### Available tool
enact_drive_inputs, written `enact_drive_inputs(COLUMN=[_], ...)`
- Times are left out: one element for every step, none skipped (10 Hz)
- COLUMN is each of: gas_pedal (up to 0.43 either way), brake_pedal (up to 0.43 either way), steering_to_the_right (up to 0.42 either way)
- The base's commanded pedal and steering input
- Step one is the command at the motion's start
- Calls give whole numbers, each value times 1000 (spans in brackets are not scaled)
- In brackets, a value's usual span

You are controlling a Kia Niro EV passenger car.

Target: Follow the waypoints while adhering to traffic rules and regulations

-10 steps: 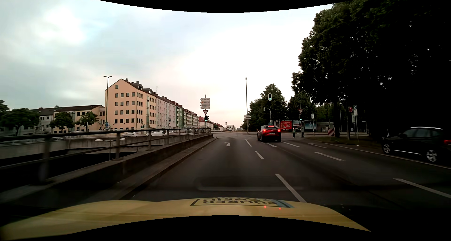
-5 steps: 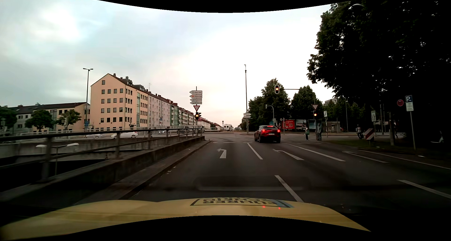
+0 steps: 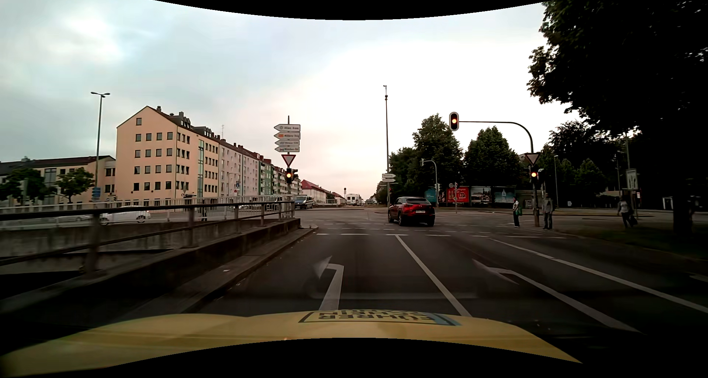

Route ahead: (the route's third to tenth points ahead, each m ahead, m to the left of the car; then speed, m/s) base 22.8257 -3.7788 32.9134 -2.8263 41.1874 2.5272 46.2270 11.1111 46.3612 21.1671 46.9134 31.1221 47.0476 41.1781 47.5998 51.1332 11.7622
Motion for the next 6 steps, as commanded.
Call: enact_drive_inputs(gas_pedal=[0, 0, 0, 0, 0, 0], brake_pedal=[0, 0, 0, 0, 0, 0], steering_to_the_right=[7, 7, 6, 2, -6, -15])
